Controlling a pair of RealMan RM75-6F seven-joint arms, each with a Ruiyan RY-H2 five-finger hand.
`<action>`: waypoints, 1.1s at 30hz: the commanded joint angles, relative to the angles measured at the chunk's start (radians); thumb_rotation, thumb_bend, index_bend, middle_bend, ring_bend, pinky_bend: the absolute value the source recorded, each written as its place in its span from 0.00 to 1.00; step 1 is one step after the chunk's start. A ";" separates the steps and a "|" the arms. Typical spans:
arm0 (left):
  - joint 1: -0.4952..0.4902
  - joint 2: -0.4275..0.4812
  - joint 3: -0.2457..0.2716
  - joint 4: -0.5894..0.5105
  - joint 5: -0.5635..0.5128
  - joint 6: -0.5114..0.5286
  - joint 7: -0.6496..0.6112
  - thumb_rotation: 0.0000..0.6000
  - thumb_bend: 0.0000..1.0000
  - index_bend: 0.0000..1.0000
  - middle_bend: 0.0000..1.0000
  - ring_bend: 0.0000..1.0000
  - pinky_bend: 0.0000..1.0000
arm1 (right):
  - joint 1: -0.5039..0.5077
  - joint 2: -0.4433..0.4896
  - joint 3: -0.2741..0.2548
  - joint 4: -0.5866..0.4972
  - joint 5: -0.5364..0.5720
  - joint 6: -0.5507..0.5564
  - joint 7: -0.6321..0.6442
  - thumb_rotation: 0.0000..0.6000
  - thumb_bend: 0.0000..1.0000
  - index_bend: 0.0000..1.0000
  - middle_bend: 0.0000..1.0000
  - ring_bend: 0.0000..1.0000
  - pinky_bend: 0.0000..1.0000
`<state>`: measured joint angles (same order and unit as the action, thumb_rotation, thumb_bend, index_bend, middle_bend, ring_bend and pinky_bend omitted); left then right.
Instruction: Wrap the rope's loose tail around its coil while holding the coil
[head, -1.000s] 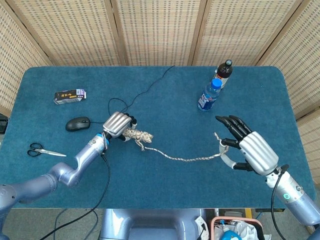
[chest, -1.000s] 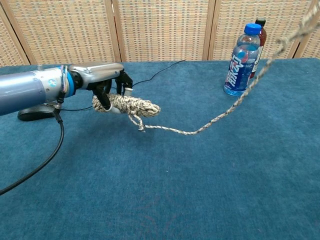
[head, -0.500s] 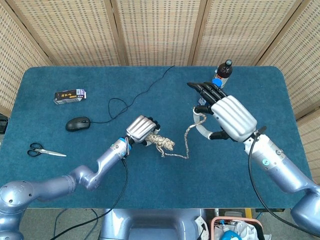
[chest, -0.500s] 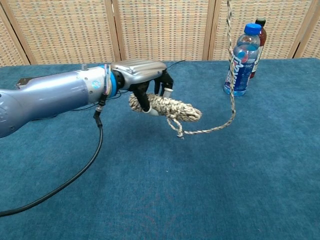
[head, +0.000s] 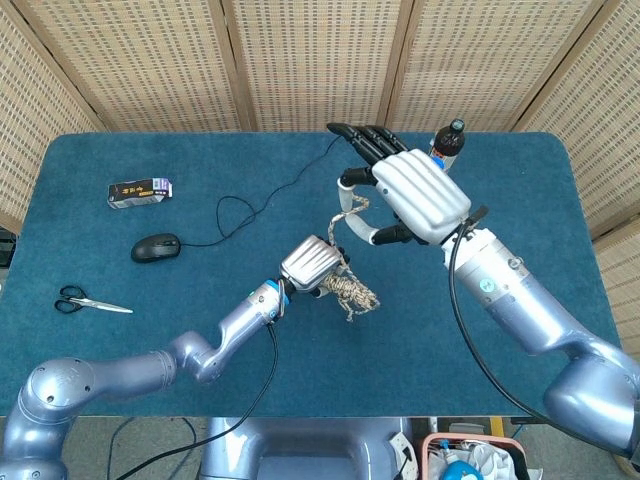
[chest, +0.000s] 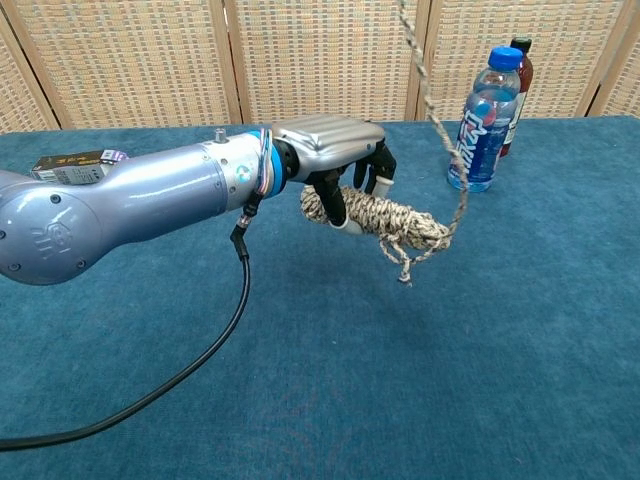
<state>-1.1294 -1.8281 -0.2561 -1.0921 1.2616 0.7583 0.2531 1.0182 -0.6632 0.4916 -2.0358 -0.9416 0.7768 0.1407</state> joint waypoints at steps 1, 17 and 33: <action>-0.001 -0.006 0.005 0.009 0.004 0.002 -0.011 1.00 0.27 0.61 0.49 0.40 0.52 | 0.059 0.003 0.032 0.012 0.102 -0.033 -0.021 1.00 0.44 0.71 0.00 0.00 0.00; 0.013 0.062 0.083 -0.069 0.148 0.024 -0.174 1.00 0.28 0.61 0.49 0.40 0.51 | 0.280 -0.076 -0.036 0.199 0.507 -0.068 -0.200 1.00 0.44 0.71 0.00 0.00 0.00; 0.040 0.147 0.126 -0.130 0.269 0.112 -0.448 1.00 0.32 0.64 0.52 0.41 0.51 | 0.250 -0.162 -0.118 0.398 0.641 -0.130 -0.189 1.00 0.44 0.71 0.00 0.00 0.00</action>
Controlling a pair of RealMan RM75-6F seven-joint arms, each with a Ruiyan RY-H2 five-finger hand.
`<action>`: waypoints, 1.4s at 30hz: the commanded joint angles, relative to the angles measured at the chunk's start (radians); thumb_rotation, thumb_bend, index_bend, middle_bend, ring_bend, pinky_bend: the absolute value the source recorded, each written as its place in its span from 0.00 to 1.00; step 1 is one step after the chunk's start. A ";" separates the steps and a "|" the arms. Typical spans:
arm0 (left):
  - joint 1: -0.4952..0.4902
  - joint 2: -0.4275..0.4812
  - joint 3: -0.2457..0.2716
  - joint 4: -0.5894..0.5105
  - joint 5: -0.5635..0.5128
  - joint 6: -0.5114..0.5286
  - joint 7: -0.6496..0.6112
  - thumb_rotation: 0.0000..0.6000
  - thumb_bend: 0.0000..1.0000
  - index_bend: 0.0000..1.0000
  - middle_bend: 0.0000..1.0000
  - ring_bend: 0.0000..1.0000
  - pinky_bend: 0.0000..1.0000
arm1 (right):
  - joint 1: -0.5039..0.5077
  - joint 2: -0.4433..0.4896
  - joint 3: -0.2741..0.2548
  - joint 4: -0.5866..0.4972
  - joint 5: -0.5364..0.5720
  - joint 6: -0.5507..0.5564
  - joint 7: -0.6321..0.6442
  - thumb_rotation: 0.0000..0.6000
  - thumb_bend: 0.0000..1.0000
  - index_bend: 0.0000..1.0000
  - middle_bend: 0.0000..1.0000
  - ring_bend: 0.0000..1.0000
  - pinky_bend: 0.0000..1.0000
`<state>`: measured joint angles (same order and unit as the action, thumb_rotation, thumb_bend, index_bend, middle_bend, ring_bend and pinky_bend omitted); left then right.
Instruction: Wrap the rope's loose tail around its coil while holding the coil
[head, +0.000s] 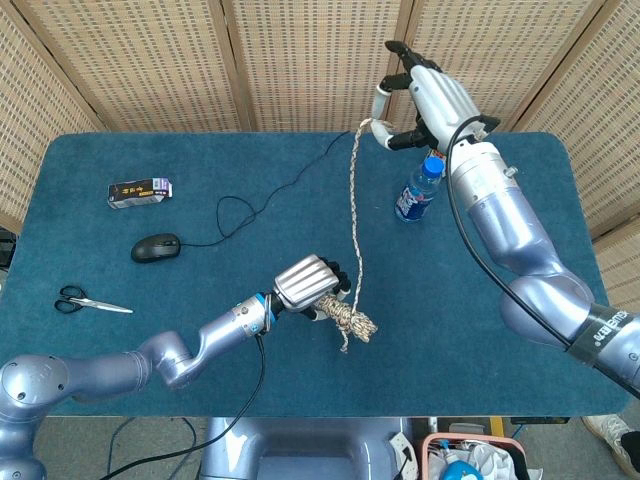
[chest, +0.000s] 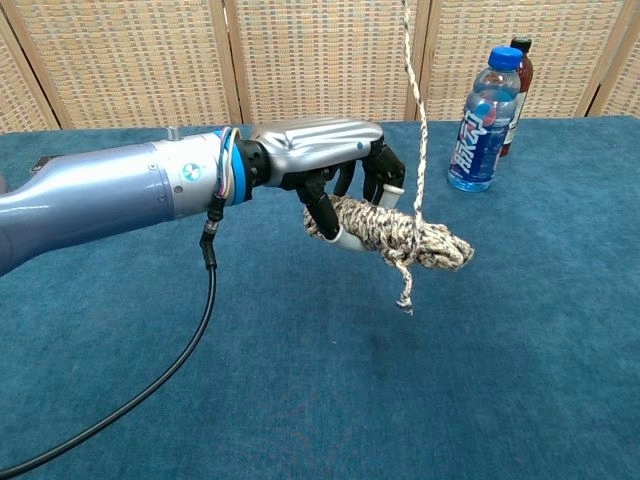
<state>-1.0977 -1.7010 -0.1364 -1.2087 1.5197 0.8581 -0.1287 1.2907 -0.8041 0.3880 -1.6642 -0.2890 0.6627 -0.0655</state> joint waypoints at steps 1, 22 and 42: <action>0.010 0.026 0.007 -0.018 0.013 0.013 -0.089 1.00 0.32 0.64 0.52 0.41 0.51 | -0.032 -0.030 -0.018 0.040 -0.017 -0.023 0.026 1.00 0.44 0.71 0.00 0.00 0.00; 0.023 0.130 -0.066 -0.060 -0.056 0.030 -0.260 1.00 0.35 0.66 0.53 0.41 0.51 | -0.233 -0.177 -0.036 0.145 -0.332 -0.140 0.200 1.00 0.44 0.71 0.00 0.00 0.00; -0.002 0.131 -0.177 -0.065 -0.244 0.028 0.023 1.00 0.37 0.66 0.53 0.41 0.51 | -0.392 -0.302 -0.053 0.038 -0.722 -0.086 0.337 1.00 0.44 0.71 0.00 0.00 0.00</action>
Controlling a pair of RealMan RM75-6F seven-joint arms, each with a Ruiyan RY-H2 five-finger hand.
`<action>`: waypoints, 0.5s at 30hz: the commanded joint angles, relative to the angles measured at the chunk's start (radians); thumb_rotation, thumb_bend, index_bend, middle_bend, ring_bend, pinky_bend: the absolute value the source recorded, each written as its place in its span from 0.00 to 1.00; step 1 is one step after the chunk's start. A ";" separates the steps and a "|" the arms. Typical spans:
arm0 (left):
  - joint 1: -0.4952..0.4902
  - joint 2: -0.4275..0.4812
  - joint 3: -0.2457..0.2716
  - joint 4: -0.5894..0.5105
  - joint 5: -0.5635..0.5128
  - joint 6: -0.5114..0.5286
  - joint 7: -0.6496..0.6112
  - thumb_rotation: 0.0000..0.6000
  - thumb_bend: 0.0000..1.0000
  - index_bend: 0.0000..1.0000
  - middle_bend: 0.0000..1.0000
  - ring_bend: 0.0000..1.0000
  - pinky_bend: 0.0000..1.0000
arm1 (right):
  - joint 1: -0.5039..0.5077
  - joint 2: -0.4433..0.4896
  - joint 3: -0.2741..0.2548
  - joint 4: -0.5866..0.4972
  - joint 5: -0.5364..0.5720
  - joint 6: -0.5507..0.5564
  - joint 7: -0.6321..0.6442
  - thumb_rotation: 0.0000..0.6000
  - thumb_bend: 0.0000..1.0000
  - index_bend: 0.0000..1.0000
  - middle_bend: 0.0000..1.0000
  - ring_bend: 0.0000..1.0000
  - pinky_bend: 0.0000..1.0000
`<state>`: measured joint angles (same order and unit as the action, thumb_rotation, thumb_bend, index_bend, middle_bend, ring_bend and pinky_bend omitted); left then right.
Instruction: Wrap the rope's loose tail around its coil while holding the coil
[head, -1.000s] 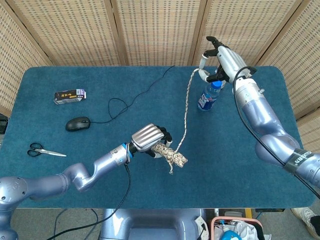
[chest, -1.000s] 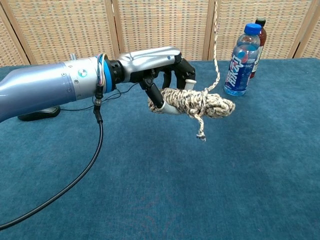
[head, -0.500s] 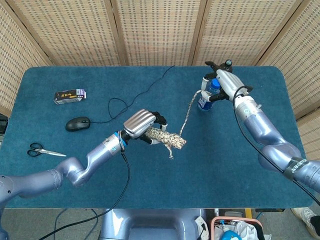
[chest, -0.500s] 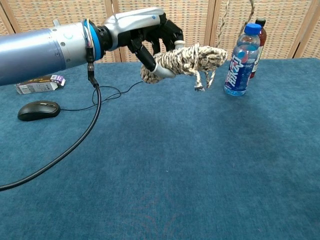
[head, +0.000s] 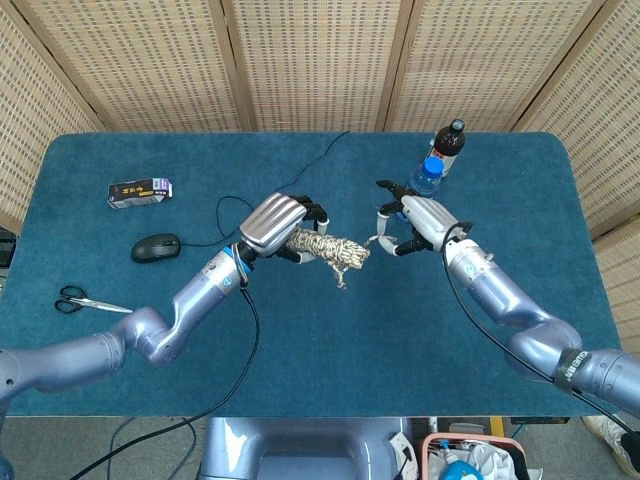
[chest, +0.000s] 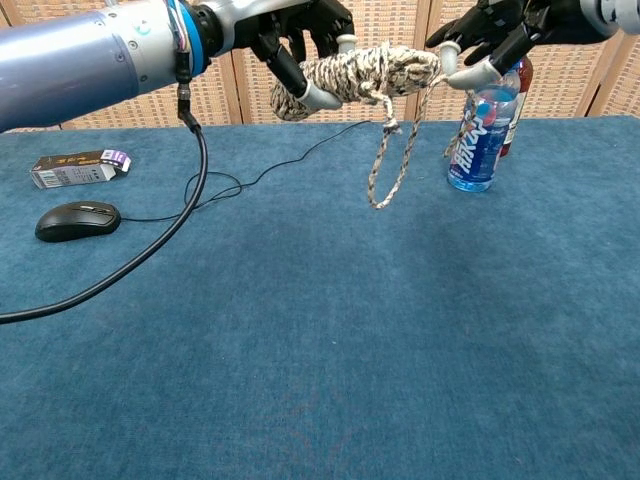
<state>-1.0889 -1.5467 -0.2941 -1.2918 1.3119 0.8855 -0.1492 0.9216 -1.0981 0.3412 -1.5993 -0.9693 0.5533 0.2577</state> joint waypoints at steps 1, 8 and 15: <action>-0.014 -0.032 -0.025 0.022 -0.051 -0.001 0.057 1.00 0.38 0.66 0.53 0.41 0.51 | -0.030 -0.010 -0.008 -0.037 -0.058 0.033 0.017 1.00 0.44 0.71 0.00 0.00 0.00; -0.035 -0.091 -0.056 0.060 -0.137 -0.004 0.140 1.00 0.41 0.66 0.53 0.41 0.51 | -0.083 -0.028 -0.034 -0.098 -0.150 0.141 -0.001 1.00 0.44 0.71 0.00 0.00 0.00; -0.039 -0.157 -0.086 0.109 -0.213 0.045 0.229 1.00 0.41 0.66 0.54 0.41 0.51 | -0.127 -0.038 -0.082 -0.133 -0.245 0.224 -0.045 1.00 0.44 0.71 0.00 0.00 0.00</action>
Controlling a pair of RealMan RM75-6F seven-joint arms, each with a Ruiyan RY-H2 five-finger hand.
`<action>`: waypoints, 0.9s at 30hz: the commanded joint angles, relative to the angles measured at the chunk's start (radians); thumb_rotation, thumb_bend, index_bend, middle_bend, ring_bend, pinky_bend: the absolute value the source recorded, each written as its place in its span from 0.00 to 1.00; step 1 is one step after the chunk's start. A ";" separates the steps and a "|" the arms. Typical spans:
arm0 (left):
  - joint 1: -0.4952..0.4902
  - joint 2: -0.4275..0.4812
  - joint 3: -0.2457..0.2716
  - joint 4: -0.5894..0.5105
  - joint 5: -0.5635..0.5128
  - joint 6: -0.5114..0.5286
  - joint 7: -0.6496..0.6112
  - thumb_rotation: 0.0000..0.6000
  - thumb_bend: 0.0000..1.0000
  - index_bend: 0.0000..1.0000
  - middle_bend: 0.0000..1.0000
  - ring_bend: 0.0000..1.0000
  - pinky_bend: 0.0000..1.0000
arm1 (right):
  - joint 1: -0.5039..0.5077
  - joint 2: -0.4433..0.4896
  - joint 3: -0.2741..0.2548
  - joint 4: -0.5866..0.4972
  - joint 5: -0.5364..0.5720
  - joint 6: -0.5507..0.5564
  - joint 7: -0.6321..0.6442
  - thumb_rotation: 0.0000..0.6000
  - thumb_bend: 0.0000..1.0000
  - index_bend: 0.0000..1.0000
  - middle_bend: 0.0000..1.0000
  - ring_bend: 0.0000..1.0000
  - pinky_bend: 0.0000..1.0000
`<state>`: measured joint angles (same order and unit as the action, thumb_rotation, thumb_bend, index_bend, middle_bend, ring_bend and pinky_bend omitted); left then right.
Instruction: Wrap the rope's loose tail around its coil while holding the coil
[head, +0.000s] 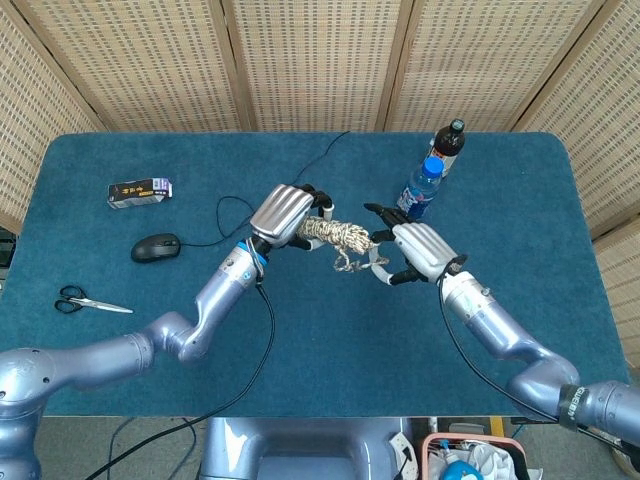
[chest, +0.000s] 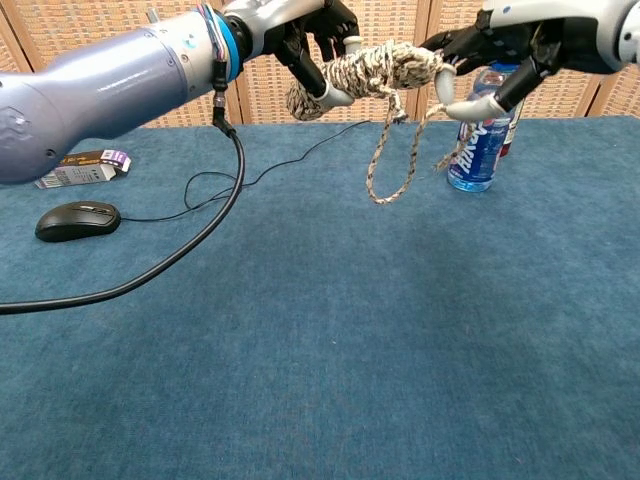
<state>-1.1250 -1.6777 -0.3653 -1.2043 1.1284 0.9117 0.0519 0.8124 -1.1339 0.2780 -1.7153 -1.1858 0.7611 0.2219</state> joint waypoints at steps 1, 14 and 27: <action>-0.005 -0.036 -0.021 0.032 -0.046 0.022 0.042 1.00 0.41 0.66 0.54 0.41 0.52 | -0.025 0.000 -0.031 -0.030 -0.052 0.022 -0.008 1.00 0.44 0.71 0.00 0.00 0.00; -0.034 -0.084 -0.028 0.090 -0.098 0.018 0.157 1.00 0.42 0.66 0.54 0.41 0.52 | -0.085 0.050 -0.080 -0.145 -0.295 0.151 0.067 1.00 0.44 0.71 0.00 0.00 0.00; -0.036 -0.099 -0.021 0.114 -0.080 0.028 0.177 1.00 0.43 0.68 0.56 0.46 0.57 | -0.083 0.053 -0.085 -0.157 -0.308 0.177 0.026 1.00 0.44 0.71 0.00 0.00 0.00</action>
<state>-1.1608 -1.7767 -0.3865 -1.0910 1.0483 0.9396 0.2291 0.7293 -1.0789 0.1929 -1.8740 -1.4952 0.9362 0.2494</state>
